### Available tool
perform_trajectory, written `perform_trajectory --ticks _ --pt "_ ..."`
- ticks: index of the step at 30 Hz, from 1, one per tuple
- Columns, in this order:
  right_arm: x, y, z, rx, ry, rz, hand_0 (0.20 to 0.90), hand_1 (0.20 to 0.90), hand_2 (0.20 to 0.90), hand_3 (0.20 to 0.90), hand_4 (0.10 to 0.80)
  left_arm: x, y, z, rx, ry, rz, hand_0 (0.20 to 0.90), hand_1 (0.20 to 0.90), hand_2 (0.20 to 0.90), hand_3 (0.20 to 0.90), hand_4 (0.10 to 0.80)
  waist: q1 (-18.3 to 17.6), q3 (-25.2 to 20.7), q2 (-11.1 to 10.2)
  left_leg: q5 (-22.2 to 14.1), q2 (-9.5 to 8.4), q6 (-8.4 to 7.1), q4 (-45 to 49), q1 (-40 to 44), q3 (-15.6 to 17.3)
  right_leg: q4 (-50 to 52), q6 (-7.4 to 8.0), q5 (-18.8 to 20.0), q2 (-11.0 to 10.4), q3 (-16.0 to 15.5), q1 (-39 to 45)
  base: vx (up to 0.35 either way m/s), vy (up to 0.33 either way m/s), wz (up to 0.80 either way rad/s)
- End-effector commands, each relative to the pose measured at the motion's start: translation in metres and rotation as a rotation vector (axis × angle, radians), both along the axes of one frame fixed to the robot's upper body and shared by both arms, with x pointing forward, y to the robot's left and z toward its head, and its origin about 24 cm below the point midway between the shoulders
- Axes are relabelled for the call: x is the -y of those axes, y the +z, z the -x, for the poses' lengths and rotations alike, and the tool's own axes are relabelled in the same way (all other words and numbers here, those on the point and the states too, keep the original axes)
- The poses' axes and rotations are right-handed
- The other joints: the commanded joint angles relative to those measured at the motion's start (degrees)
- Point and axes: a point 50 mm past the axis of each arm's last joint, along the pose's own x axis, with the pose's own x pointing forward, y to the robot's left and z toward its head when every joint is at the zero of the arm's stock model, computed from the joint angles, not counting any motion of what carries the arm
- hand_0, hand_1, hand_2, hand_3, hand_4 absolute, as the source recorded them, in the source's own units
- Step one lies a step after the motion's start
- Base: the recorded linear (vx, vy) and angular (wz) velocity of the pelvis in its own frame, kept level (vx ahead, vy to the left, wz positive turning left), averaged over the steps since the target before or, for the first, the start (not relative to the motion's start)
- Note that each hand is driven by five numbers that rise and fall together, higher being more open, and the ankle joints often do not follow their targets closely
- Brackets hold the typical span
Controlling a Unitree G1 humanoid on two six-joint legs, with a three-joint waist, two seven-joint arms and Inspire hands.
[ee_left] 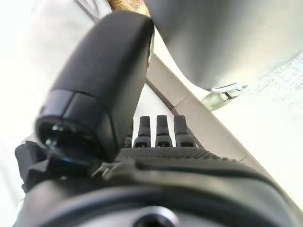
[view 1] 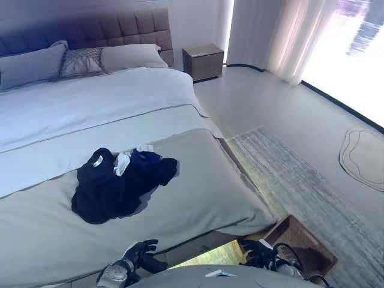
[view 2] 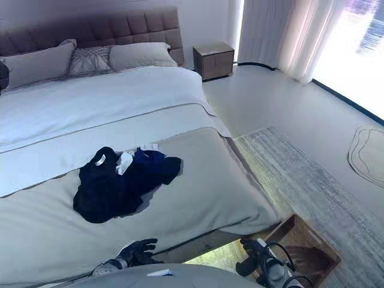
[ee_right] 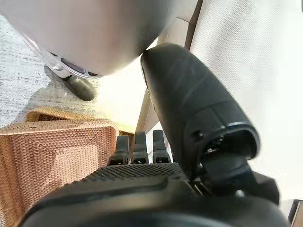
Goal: Pick up the clothes from the bed and place them into the basket
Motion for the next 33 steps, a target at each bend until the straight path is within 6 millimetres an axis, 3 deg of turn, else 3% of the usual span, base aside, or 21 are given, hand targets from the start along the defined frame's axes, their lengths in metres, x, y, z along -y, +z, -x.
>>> perform_trajectory --ticks 1,12,19,24,27,30,33 --pt "-0.009 0.003 -0.026 0.048 -0.011 -0.031 0.9 0.9 0.9 0.9 0.8 -0.001 0.007 -0.028 0.073 -0.067 -0.02 0.9 0.9 0.9 0.9 0.8 0.76 2.89 -1.82 -9.55 -6.21 5.11 0.37 4.15 1.24 4.19 -0.68 -1.86 1.2 -0.25 -1.96 0.0 0.0 0.0" --pt "-0.006 0.001 -0.021 0.004 -0.05 -0.018 0.9 0.9 0.9 0.9 0.8 -0.003 0.006 -0.025 0.049 -0.058 -0.022 0.9 0.9 0.9 0.9 0.8 0.75 3.04 -2.03 -9.61 -6.21 5.3 0.37 4.19 1.17 4.5 -0.81 -2.07 1.38 0.06 -1.97 0.0 0.0 0.0" --pt "0.0 -0.004 -0.007 -0.092 -0.212 -0.057 0.9 0.9 0.9 0.9 0.8 -0.005 0.005 -0.024 0.034 -0.034 -0.013 0.9 0.9 0.9 0.9 0.8 0.43 3.27 -1.7 -9.48 -6.19 5.4 0.37 4.16 0.76 5.41 -1.03 -2.55 1.65 0.73 -2.31 0.0 0.0 0.0" --pt "-0.001 -0.004 -0.006 -0.062 -0.331 -0.162 0.9 0.9 0.9 0.9 0.8 -0.006 0.004 -0.019 0.019 -0.013 -0.007 0.9 0.9 0.9 0.9 0.8 0.12 3.38 -1.4 -9.36 -6.27 5.35 0.37 4.16 0.43 5.27 -1.11 -2.49 1.78 0.99 -2.18 0.0 0.0 0.0" --pt "-0.006 -0.007 0.004 -0.123 -0.583 -0.332 0.9 0.9 0.9 0.9 0.8 -0.006 0.003 -0.018 0.014 0.009 0.0 0.9 0.9 0.9 0.9 0.8 -0.06 3.43 -1.11 -9.15 -6.28 5.23 0.37 4.18 0.28 5.52 -1.22 -2.55 1.8 1.01 -2.22 0.0 0.0 0.0" --pt "-0.01 -0.009 0.013 -0.086 -1.022 -0.596 0.9 0.9 0.9 0.9 0.8 -0.006 0.001 -0.009 0.013 0.056 0.004 0.9 0.9 0.9 0.9 0.8 -0.37 3.34 -0.49 -9.02 -6.29 4.98 0.37 4.47 0.65 5.69 -1.12 -2.64 1.67 0.56 -1.88 0.061 0.044 0.01" --pt "-0.004 -0.005 0.005 0.026 -1.104 -0.674 0.9 0.9 0.9 0.9 0.8 -0.006 0.001 -0.006 0.023 0.078 0.009 0.9 0.9 0.9 0.9 0.8 -0.44 3.45 -0.26 -8.97 -6.23 4.85 0.37 4.46 0.95 5.8 -0.95 -2.59 1.5 0.34 -1.9 0.026 0.035 -0.01"
